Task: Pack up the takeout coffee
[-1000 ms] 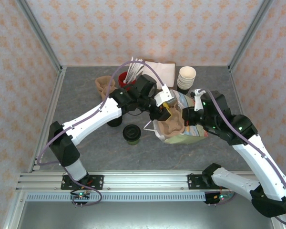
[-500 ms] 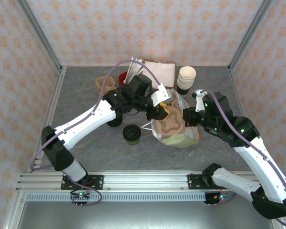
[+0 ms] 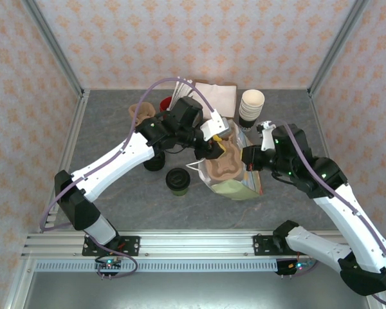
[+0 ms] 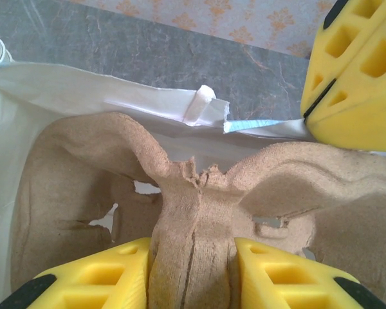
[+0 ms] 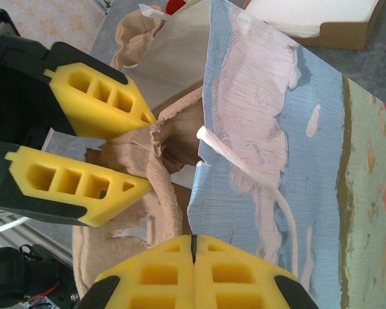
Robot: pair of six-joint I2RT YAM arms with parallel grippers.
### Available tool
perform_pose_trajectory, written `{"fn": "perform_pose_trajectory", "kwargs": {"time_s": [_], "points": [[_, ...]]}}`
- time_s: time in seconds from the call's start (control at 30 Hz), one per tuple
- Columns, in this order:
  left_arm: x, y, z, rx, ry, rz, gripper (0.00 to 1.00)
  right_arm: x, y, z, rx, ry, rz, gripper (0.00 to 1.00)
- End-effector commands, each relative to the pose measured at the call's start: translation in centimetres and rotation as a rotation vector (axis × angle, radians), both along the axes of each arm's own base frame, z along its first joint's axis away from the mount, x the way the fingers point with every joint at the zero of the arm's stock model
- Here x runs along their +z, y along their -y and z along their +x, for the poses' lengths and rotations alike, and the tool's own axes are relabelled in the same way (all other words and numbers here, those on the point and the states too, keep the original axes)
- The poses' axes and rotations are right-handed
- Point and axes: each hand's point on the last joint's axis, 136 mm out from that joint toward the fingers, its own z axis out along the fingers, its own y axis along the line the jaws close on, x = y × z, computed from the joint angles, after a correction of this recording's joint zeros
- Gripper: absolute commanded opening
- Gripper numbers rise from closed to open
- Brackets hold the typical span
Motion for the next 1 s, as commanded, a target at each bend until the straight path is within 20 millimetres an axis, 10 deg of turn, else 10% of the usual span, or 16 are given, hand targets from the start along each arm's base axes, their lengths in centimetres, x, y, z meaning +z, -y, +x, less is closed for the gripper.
{"fn": "perform_pose_trajectory", "kwargs": {"time_s": [0.0,0.97], "points": [[2.3,-1.3,0.1,0.012,0.054,-0.016,0.35,0.5,-0.2,-0.2,-0.001,0.011,0.047,0.00],[-2.1,4.0,0.1,-0.086,0.047,0.009,0.34,-0.7,3.0,0.0,-0.171,0.039,0.020,0.00]]}}
